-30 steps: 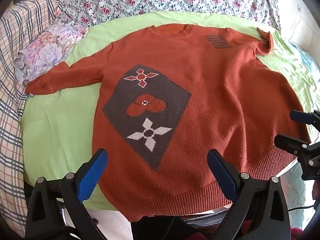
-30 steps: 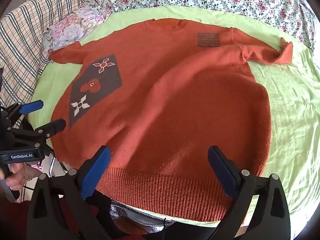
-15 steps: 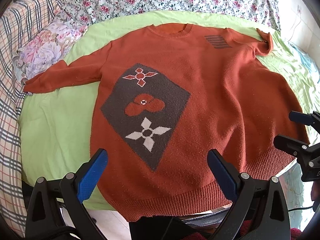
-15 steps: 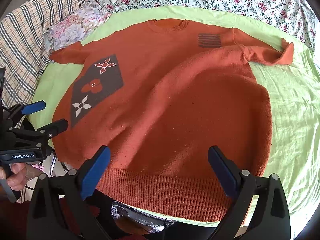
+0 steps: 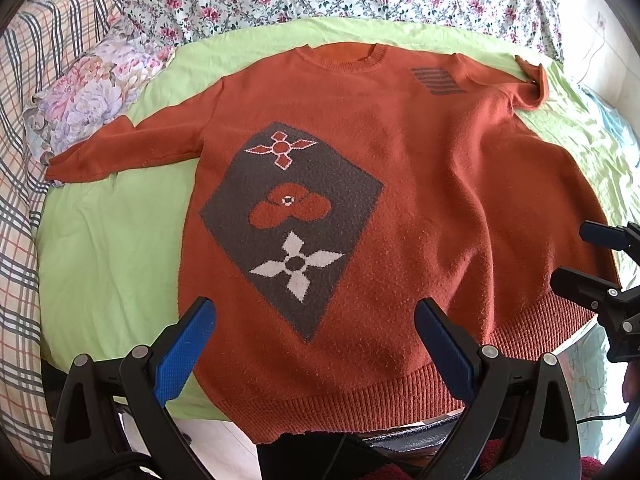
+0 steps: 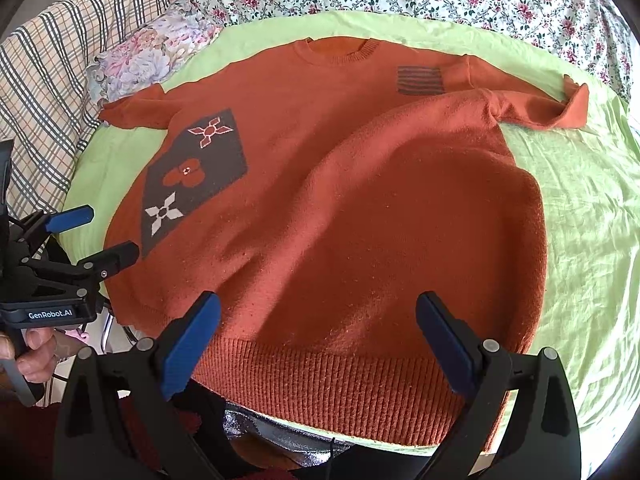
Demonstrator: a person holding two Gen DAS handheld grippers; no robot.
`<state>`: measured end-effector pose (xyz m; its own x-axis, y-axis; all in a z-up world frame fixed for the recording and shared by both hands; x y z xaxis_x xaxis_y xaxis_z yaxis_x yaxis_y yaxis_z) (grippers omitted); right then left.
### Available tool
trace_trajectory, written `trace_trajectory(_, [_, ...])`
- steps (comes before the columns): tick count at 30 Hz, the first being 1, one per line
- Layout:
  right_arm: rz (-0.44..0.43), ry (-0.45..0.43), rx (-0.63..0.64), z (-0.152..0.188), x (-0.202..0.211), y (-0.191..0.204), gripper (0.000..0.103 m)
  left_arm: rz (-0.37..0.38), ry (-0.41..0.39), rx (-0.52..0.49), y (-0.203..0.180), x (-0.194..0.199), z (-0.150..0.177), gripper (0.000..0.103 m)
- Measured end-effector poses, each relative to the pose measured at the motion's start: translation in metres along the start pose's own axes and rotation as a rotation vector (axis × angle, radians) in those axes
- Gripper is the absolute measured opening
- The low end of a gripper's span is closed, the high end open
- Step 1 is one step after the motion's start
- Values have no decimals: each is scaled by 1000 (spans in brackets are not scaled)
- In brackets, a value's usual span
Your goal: Fold small clothes
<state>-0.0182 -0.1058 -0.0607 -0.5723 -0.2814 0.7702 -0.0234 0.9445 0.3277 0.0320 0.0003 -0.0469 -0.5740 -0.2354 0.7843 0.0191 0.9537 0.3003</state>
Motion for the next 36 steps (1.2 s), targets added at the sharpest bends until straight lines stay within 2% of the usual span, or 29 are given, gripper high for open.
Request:
trace_trajectory(9, [-27,17,-33,-1,-1,0,98,12,4,5,0,-2,-1,100])
trace_trajectory(14, [30,-25,27,-4,-1,-3,98,-5,5,-9,-1,-4,-2,100])
trace_trajectory(24, [38,-52,43,-10,0,-8,98,45,51,-10,-6,-6,-6,100])
trace_trajectory(31, [22,-43,-5,-18,0,-18,98,39,56,-6,-7,-16,-17,100])
trace_trajectory(36, [20,-76,-31,-24,3,-31,98,34,73,-10,-9,-26,-26,100])
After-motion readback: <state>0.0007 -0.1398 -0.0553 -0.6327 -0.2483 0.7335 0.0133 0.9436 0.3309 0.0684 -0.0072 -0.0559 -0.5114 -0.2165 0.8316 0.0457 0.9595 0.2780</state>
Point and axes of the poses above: each gripper's, at about its wrist camera, not at the fingertips, and x roughly against the way its jaws point, y to its left, z to its underside, the point moved 5 cm from there along -x, roughly the way its jaws point, and after that the axes turned 15 degrees about -z, right-handed, at the moved point
